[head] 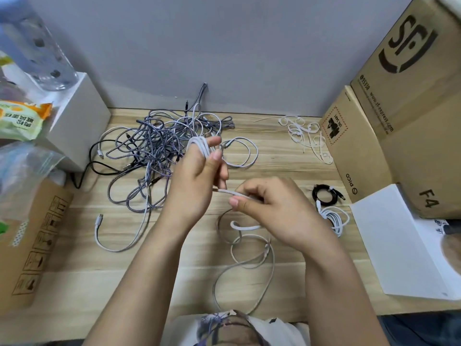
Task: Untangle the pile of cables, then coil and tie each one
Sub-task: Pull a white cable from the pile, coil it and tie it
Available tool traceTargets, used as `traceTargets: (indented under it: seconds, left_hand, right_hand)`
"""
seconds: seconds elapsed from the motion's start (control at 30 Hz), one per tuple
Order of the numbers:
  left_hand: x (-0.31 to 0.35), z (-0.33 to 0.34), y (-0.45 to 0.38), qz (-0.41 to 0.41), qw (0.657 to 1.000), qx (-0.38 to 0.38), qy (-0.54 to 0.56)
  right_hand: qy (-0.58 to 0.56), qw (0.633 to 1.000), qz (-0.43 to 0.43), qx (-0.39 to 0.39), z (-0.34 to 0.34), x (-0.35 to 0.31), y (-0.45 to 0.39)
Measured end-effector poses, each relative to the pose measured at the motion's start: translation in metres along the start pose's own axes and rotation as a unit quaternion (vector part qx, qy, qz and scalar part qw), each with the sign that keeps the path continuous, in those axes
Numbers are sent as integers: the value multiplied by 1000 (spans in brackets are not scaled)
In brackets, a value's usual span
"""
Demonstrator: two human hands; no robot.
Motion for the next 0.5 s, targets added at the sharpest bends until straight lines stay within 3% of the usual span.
traceTargets:
  seconds: [0.1,0.23,0.33,0.4,0.5]
  left_hand:
    - [8,-3,2,50,992,20,-116]
    - [20,-9,2,107,968,41,-221]
    - [12,-13,2,83,972,40,-216]
    - [3,-10,2,58,982,-5,-181]
    - [-6,8,9,-24,988,-115,-98]
  right_hand:
    - [-184,981,61,16,-5,12,-1]
    - [-483,868,87,-73,3,6,1]
    - [-581,807,60,-87,-2,-1,2]
    - [-560,826,46,-52,-9,1,1]
    - [-466,884,8,40,-21,3,2]
Point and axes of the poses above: each hand's wrist, its own y-axis away from the middle knuckle, its own z-axis out of the palm, x = y × z, the point moved 8 cm from there along -y, towards the middle knuckle, and after that the axes turned 11 degrees about z, right-handed, at the moved point
